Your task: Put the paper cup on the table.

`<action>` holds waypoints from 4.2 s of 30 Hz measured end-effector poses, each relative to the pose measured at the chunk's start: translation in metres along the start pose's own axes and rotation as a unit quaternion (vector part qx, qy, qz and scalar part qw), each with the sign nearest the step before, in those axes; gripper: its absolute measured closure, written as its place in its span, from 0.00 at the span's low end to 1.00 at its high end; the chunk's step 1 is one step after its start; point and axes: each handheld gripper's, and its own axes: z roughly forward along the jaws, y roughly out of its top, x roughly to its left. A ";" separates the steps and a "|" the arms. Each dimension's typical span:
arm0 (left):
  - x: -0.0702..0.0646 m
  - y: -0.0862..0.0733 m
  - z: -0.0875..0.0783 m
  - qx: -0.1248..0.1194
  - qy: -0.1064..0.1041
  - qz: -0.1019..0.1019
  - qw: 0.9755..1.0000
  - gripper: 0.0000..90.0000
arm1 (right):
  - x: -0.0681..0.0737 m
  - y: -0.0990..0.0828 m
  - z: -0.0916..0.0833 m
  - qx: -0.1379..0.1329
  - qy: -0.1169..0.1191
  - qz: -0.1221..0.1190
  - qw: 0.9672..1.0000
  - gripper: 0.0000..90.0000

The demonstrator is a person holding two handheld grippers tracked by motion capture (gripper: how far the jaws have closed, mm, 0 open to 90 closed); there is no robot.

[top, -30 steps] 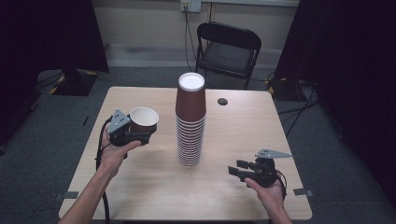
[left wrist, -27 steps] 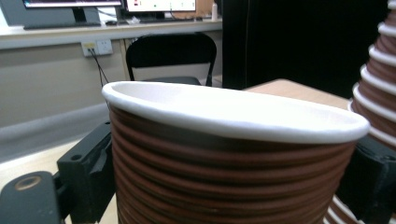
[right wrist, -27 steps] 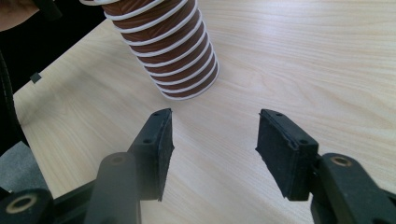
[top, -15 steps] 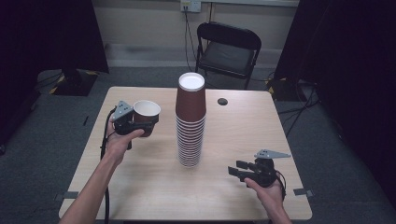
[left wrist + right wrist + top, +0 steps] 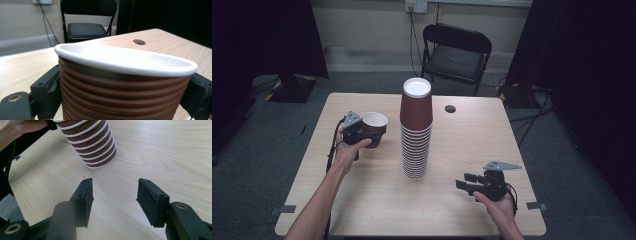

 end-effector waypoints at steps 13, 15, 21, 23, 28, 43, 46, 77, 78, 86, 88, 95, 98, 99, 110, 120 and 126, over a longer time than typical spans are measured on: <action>0.009 -0.014 0.005 0.022 -0.012 -0.006 1.000 0.09 | 0.001 0.001 0.002 0.001 0.005 -0.006 1.000 0.53; 0.008 -0.014 0.005 0.022 -0.013 -0.001 1.000 0.09 | 0.002 0.001 0.001 0.000 0.004 -0.006 1.000 0.53; 0.009 -0.018 0.000 0.013 -0.007 0.002 1.000 0.09 | 0.002 0.001 0.000 -0.001 0.004 -0.005 1.000 0.53; 0.009 -0.022 -0.002 -0.002 -0.007 -0.002 1.000 0.09 | 0.003 0.001 0.000 -0.003 0.005 -0.006 1.000 0.53; 0.010 -0.020 -0.010 0.015 -0.008 0.007 1.000 0.08 | 0.003 0.002 0.000 -0.005 0.005 -0.007 1.000 0.53; 0.013 -0.028 -0.024 0.060 -0.004 0.015 0.998 0.12 | 0.004 0.002 0.000 -0.004 0.006 -0.008 1.000 0.53; 0.014 -0.029 -0.028 0.064 0.001 0.019 0.998 0.11 | 0.006 0.003 0.000 -0.005 0.006 -0.008 1.000 0.53; 0.016 -0.046 -0.040 0.148 0.032 0.067 0.986 0.18 | 0.007 0.002 0.000 -0.007 0.008 -0.010 1.000 0.53; 0.017 -0.047 -0.041 0.151 0.034 0.065 0.986 0.17 | 0.007 0.003 0.000 -0.007 0.008 -0.010 1.000 0.53; 0.020 -0.053 -0.051 0.170 0.037 0.070 0.982 0.17 | 0.007 0.002 -0.001 -0.007 0.007 -0.010 1.000 0.53; 0.020 -0.054 -0.055 0.169 0.036 0.068 0.983 0.17 | 0.007 0.002 -0.001 -0.009 0.007 -0.010 1.000 0.53; 0.019 -0.050 -0.069 0.160 0.035 0.043 0.986 0.18 | 0.006 0.002 -0.002 -0.012 0.002 -0.008 1.000 0.51; 0.014 -0.047 -0.076 0.162 0.028 0.034 0.986 0.20 | 0.004 0.002 -0.003 -0.014 0.000 -0.007 1.000 0.51; 0.012 -0.046 -0.079 0.164 0.028 0.037 0.985 0.21 | 0.004 0.002 -0.004 -0.014 -0.001 -0.007 1.000 0.51; -0.015 -0.029 -0.103 0.155 0.002 0.035 0.987 0.21 | 0.001 0.002 -0.004 -0.014 -0.004 -0.004 1.000 0.51; -0.039 -0.026 -0.132 0.135 -0.007 0.034 0.990 0.23 | -0.003 -0.001 -0.007 -0.017 -0.015 0.001 1.000 0.51; -0.058 -0.029 -0.149 0.125 -0.021 0.016 0.992 0.22 | -0.004 -0.001 -0.006 -0.016 -0.022 -0.005 1.000 0.51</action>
